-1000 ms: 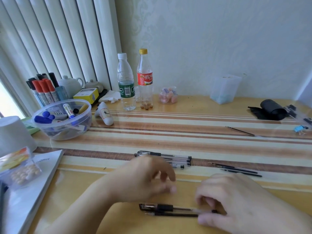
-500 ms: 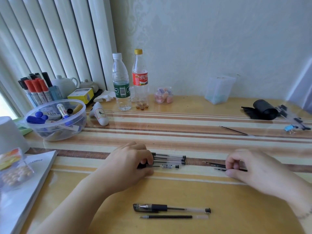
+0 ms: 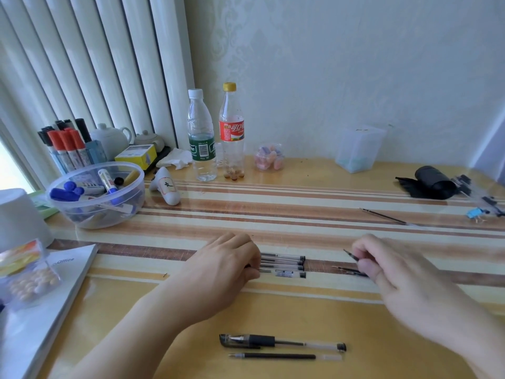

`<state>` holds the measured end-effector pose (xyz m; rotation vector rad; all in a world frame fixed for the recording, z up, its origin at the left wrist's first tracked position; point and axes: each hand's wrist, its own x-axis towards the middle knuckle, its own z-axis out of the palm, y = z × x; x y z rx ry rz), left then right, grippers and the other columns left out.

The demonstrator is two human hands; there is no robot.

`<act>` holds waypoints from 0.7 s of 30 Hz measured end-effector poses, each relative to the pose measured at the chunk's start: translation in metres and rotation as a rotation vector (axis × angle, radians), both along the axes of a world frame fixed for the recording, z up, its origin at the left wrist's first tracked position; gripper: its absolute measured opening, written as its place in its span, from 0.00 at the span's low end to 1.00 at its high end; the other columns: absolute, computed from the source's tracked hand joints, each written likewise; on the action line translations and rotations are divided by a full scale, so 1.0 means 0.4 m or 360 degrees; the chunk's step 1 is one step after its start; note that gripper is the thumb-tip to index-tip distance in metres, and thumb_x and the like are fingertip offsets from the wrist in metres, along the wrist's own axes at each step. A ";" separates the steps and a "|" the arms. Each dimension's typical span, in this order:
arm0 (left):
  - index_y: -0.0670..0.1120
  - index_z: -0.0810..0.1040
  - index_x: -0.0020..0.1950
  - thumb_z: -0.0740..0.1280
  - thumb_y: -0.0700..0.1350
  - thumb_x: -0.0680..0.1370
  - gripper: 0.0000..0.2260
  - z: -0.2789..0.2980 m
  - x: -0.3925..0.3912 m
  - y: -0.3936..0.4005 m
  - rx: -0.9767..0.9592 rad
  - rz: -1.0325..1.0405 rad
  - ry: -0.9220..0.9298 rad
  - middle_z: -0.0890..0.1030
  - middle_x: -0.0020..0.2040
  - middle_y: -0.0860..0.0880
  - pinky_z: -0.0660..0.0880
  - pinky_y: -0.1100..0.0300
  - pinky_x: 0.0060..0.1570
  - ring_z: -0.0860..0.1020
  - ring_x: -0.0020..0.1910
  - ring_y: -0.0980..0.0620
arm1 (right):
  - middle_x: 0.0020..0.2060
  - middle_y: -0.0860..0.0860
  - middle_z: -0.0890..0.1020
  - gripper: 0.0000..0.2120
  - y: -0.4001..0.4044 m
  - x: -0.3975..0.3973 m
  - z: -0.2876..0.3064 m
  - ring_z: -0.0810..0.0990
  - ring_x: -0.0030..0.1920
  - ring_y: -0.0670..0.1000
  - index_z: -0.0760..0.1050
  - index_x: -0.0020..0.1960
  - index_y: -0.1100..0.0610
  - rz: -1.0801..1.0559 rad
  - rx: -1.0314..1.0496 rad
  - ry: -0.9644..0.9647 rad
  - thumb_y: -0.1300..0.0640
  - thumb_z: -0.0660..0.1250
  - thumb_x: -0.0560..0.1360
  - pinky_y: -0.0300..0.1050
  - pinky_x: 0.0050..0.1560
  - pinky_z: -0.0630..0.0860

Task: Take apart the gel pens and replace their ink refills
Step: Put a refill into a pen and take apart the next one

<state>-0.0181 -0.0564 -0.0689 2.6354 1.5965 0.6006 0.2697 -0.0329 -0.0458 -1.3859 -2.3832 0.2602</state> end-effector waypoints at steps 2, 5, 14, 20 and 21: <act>0.50 0.73 0.49 0.61 0.49 0.80 0.04 0.007 0.022 -0.011 -0.0014 -0.0020 -0.0086 0.77 0.44 0.56 0.66 0.69 0.39 0.70 0.39 0.57 | 0.35 0.47 0.75 0.06 -0.018 -0.041 -0.013 0.74 0.39 0.47 0.66 0.46 0.43 0.0061 -0.0093 0.0321 0.46 0.52 0.79 0.41 0.37 0.71; 0.51 0.70 0.49 0.58 0.51 0.79 0.05 0.006 0.049 -0.025 -0.0031 -0.0062 -0.0232 0.78 0.41 0.56 0.72 0.58 0.34 0.73 0.34 0.54 | 0.29 0.46 0.72 0.13 -0.029 -0.082 -0.037 0.70 0.29 0.46 0.72 0.45 0.46 0.0188 -0.0103 0.0517 0.38 0.56 0.76 0.37 0.30 0.66; 0.49 0.75 0.50 0.55 0.53 0.80 0.12 -0.005 0.049 -0.015 0.0097 -0.0072 -0.0340 0.78 0.43 0.56 0.77 0.55 0.36 0.75 0.38 0.55 | 0.21 0.46 0.66 0.27 -0.013 -0.075 -0.039 0.65 0.24 0.44 0.77 0.33 0.59 0.0107 -0.0056 0.0699 0.36 0.58 0.73 0.33 0.26 0.60; 0.52 0.74 0.48 0.56 0.54 0.81 0.10 0.004 0.041 -0.014 0.0066 -0.0100 -0.0380 0.73 0.35 0.58 0.71 0.59 0.31 0.69 0.31 0.59 | 0.23 0.46 0.60 0.30 -0.002 -0.072 -0.049 0.59 0.26 0.44 0.70 0.31 0.64 0.0120 0.0006 0.0593 0.37 0.57 0.74 0.36 0.27 0.54; 0.52 0.75 0.48 0.58 0.54 0.81 0.09 0.007 0.038 -0.015 0.0045 -0.0103 -0.0399 0.74 0.34 0.58 0.69 0.62 0.31 0.69 0.30 0.61 | 0.24 0.46 0.60 0.29 0.000 -0.069 -0.052 0.58 0.26 0.44 0.69 0.31 0.63 0.0123 0.0005 0.0591 0.38 0.58 0.75 0.37 0.27 0.54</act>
